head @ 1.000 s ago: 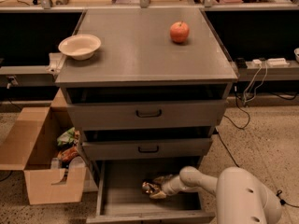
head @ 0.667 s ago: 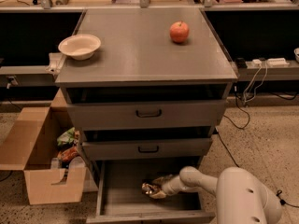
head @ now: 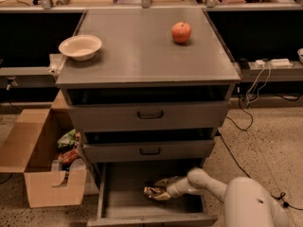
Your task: Pick orange can from bottom drawer and place on counter
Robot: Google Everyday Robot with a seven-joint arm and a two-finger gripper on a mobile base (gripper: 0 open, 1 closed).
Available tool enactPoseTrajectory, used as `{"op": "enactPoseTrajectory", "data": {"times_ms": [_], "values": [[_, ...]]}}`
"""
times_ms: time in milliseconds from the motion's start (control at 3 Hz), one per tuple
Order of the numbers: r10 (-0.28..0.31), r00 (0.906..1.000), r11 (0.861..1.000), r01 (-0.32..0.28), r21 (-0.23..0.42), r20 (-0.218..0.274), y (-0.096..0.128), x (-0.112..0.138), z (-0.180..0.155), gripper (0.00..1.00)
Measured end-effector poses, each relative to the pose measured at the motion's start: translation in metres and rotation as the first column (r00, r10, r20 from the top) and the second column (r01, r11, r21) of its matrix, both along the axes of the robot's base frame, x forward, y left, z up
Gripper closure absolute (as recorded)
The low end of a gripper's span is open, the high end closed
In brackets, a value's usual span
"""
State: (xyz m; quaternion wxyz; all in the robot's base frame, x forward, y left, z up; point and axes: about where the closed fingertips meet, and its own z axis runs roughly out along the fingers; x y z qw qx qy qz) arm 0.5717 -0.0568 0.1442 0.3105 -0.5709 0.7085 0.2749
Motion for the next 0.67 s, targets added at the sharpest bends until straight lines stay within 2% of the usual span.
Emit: {"op": "enactPoseTrajectory", "data": {"times_ms": [333,667], "values": [[0.055,0.9972,0.993,-0.060,0.102,0.051,-0.002,-0.005,0.036,1.00],[0.103,0.9872,0.976,-0.124,0.177,0.122,-0.010,-0.013,0.079,1.00]]}}
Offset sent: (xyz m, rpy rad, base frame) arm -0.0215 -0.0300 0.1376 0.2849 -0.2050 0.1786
